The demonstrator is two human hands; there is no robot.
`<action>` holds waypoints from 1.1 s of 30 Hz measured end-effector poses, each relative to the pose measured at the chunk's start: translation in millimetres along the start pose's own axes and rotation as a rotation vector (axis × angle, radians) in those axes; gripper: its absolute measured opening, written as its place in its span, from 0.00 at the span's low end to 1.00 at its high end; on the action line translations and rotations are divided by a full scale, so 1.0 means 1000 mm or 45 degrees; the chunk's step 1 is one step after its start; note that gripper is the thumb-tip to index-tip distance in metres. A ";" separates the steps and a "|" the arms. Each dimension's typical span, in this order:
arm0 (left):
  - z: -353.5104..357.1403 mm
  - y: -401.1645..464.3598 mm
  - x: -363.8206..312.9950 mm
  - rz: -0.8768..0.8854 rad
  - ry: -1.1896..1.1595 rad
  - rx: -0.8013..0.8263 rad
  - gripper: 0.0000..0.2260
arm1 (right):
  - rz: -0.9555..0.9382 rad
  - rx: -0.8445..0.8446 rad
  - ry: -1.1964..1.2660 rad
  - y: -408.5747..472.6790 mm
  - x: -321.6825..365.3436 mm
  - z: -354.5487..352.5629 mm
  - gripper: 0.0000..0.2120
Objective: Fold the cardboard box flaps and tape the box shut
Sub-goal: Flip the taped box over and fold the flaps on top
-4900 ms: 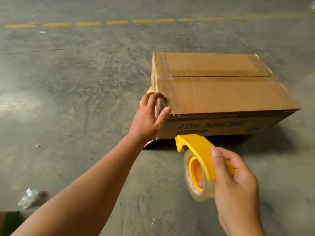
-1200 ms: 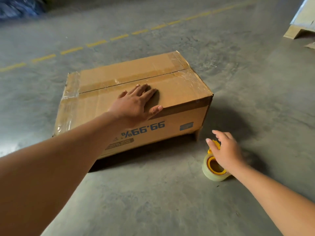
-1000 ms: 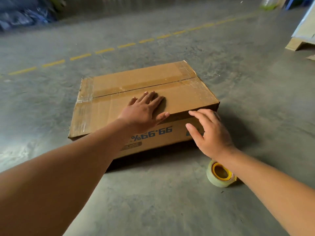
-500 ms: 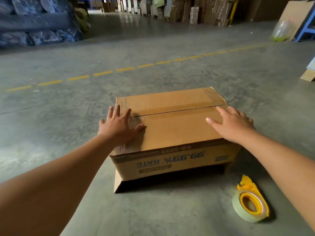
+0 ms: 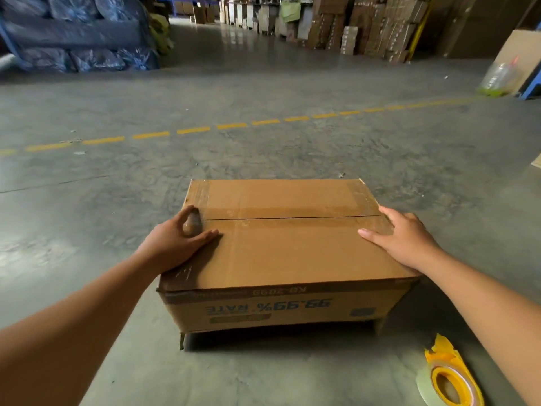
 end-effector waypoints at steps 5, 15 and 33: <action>-0.010 -0.015 0.031 -0.049 0.038 -0.070 0.43 | -0.123 0.061 0.027 0.016 0.006 0.015 0.44; -0.012 0.007 0.015 -0.090 0.063 -0.051 0.43 | -0.225 0.144 0.178 0.050 0.015 0.005 0.36; 0.004 -0.008 0.023 -0.089 -0.026 -0.161 0.34 | -0.260 0.307 0.287 0.017 -0.007 0.006 0.38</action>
Point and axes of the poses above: each hand's wrist, its own y-axis towards the middle knuckle, its own z-axis out of the palm, x = y × z, the point moved 1 cm from there along y, towards the middle knuckle, and after that the axes turned 8 degrees about x, right-handed, at the moved point
